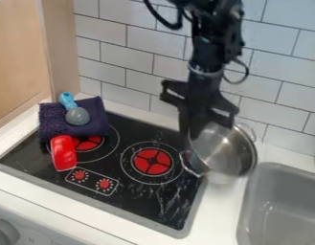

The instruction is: Put cooking pot on the stove

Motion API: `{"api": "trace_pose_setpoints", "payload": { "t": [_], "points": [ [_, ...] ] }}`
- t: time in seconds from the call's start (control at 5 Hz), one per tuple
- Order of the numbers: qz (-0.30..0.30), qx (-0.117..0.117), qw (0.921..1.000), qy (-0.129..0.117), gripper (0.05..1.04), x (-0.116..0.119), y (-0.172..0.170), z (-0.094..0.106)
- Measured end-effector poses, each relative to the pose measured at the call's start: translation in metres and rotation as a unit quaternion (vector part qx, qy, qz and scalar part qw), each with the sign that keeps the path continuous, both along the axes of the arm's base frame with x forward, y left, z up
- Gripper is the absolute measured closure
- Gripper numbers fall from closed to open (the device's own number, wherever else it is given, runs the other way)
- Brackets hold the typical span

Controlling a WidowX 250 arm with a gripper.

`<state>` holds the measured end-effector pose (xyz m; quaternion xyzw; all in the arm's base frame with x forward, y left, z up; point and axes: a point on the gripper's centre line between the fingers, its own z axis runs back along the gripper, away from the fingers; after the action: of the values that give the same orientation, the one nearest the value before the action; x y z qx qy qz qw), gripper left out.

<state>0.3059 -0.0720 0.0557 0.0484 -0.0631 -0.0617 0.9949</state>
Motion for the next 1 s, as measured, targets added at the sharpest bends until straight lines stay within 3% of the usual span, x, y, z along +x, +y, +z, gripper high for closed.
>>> {"api": "trace_pose_setpoints", "payload": {
  "t": [0.2, 0.4, 0.6, 1.0],
  "points": [
    [0.025, -0.006, 0.9994, -0.023, 1.032, -0.018, 0.011, 0.013],
    [0.057, -0.007, 0.998, -0.027, 1.032, -0.035, 0.031, 0.018],
    [0.074, -0.017, 0.9969, -0.02, 1.032, -0.041, 0.048, 0.012],
    [0.088, -0.026, 0.9953, 0.031, 1.032, -0.044, 0.08, -0.017]
  ]
}}
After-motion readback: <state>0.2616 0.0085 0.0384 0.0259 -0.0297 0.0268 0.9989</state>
